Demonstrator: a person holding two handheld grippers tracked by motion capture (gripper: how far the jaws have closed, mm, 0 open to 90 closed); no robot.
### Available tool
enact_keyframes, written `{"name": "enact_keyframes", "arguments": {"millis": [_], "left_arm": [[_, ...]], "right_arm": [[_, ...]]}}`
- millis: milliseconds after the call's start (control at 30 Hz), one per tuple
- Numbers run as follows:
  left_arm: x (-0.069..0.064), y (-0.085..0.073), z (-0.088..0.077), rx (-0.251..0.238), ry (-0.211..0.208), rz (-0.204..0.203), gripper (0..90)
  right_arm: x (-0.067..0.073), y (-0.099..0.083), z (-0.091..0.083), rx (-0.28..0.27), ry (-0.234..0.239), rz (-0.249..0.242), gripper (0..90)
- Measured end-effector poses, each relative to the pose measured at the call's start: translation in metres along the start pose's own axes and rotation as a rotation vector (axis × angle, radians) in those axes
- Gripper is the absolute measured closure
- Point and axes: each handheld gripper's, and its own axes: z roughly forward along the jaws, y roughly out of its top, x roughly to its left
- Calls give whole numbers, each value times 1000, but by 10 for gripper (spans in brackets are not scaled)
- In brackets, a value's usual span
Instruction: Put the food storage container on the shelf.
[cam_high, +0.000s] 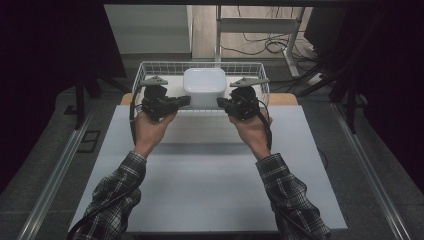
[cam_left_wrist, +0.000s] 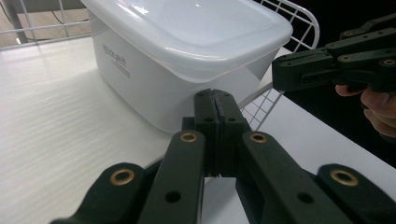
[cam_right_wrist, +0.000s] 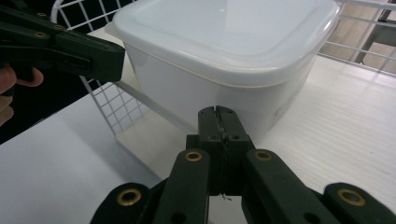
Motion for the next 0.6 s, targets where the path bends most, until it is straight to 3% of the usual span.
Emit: {"name": "enact_keyframes", "arguments": {"millis": [133, 300, 600], "left_arm": [[2, 4, 4, 4, 13, -1, 893], [-2, 2, 1, -9, -4, 2, 858], [-14, -12, -3, -16, -33, 42, 516]], "right_arm": [[-4, 1, 2, -6, -12, -2, 891], [-6, 0, 1, -5, -4, 2, 889], [-2, -9, -8, -7, 28, -6, 642]]}}
